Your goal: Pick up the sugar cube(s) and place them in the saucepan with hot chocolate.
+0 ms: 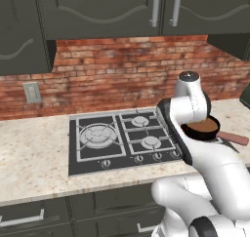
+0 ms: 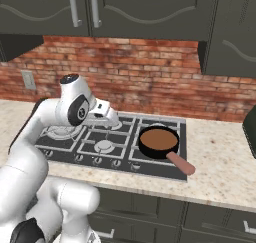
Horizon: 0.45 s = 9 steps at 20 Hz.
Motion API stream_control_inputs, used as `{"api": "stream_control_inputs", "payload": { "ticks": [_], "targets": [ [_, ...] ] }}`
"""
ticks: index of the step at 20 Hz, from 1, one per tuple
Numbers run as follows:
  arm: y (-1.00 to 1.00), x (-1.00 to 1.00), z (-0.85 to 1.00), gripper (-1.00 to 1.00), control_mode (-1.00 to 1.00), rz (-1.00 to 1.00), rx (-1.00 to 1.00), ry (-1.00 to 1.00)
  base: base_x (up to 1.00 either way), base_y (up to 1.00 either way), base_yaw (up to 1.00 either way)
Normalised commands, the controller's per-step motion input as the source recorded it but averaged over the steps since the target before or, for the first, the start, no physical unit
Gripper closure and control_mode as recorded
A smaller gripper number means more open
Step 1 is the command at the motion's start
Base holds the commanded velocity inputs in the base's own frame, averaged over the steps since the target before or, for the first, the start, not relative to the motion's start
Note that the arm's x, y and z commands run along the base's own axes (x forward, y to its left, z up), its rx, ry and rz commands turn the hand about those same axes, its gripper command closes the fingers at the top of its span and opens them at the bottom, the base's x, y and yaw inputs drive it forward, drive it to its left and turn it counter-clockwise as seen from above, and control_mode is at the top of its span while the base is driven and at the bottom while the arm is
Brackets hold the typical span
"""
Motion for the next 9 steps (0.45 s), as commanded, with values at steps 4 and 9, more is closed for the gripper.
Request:
{"api": "stream_control_inputs", "payload": {
  "ticks": [4, 9],
  "targets": [
    [0.86, -0.71, 0.21, -1.00, -1.00, 0.04, 0.01, 0.00, 0.00, 0.00, 0.00],
    [0.50, -0.60, 0.10, -1.00, -1.00, 0.00, 0.21, -0.03, 0.00, 0.00, 0.00]
  ]
}}
